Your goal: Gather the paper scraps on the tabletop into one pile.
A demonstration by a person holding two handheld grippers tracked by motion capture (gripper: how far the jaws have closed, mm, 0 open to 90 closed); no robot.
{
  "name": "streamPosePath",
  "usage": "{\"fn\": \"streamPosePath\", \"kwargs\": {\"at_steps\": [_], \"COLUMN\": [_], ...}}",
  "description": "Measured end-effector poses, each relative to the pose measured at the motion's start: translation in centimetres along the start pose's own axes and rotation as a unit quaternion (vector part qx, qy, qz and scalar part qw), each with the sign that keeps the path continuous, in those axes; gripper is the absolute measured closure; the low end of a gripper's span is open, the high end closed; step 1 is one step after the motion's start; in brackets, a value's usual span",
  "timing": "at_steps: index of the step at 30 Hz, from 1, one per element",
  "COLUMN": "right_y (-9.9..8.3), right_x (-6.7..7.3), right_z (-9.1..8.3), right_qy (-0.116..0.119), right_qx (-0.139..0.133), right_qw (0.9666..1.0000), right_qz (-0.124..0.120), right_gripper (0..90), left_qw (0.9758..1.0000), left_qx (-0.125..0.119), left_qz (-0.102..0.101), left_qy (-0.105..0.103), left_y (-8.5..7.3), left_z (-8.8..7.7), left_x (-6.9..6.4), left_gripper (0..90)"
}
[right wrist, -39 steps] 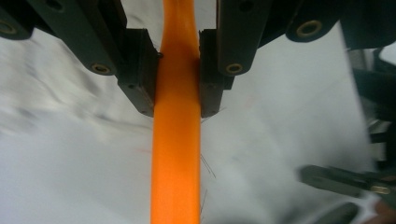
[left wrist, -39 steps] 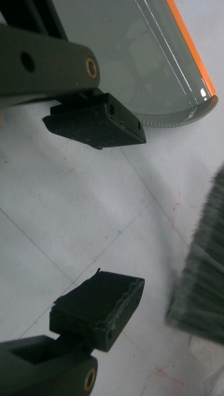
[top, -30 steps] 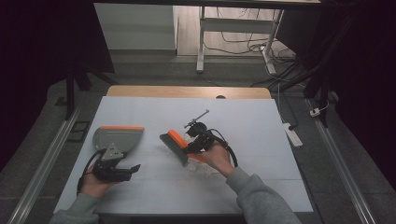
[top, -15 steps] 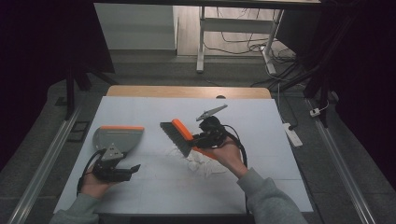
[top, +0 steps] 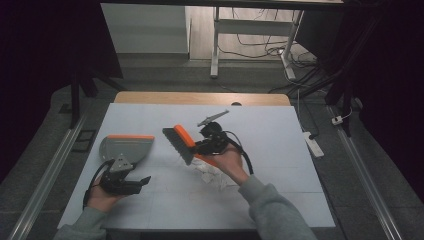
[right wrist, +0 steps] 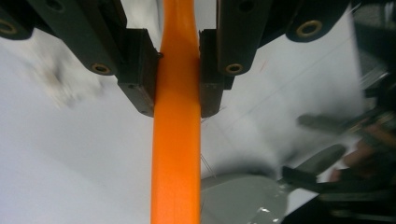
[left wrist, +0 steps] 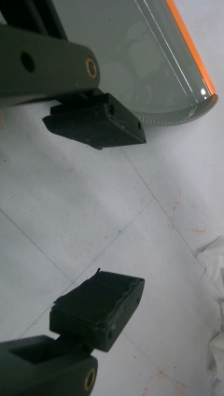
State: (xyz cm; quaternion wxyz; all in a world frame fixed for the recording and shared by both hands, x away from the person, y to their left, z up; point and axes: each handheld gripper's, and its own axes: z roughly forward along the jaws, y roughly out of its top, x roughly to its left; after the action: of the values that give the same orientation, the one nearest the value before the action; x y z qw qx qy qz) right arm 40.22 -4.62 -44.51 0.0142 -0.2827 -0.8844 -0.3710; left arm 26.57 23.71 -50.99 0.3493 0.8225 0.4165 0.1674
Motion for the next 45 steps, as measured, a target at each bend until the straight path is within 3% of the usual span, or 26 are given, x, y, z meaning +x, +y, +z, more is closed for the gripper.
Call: {"fn": "streamPosePath", "kwargs": {"at_steps": [5, 8, 14, 18, 25, 34, 45], "right_y": [0.9, 0.9, 0.0, -0.4, -0.1, -1.6, -4.5], "right_x": [-0.2, -0.6, -2.6, -2.6, -0.9, -1.6, -2.5], "right_z": [4.3, 4.4, 1.6, -0.6, -3.7, -6.0, -9.4], "right_qy": [0.006, -0.026, -0.062, -0.051, -0.038, -0.047, -0.044], "right_qx": [0.02, 0.034, 0.03, 0.001, -0.04, -0.04, -0.061], "right_qw": [0.9997, 0.9991, 0.9973, 0.9985, 0.9985, 0.9981, 0.997], "right_qz": [0.012, 0.003, 0.026, 0.02, 0.001, 0.007, 0.016], "right_gripper": [70.5, 70.5, 70.5, 70.5, 70.5, 70.5, 70.5], "left_qw": [1.0, 1.0, 1.0, 1.0, 1.0, 1.0, 1.0], "left_qx": [0.0, -0.001, 0.001, 0.001, 0.0, 0.001, 0.0], "left_qz": [-0.002, -0.004, -0.001, -0.001, -0.001, -0.001, -0.004], "left_qy": [-0.001, -0.001, 0.0, 0.0, 0.001, 0.0, -0.001], "left_y": [-0.2, -0.3, -0.2, -0.1, -0.1, -0.1, 0.0], "left_z": [0.0, -0.1, 0.0, 0.0, 0.0, 0.0, 0.0], "left_x": [0.2, 0.3, 0.1, 0.1, 0.1, 0.0, 0.1], "left_gripper": [28.4, 28.5, 28.5, 28.5, 28.5, 28.5, 28.5]}}
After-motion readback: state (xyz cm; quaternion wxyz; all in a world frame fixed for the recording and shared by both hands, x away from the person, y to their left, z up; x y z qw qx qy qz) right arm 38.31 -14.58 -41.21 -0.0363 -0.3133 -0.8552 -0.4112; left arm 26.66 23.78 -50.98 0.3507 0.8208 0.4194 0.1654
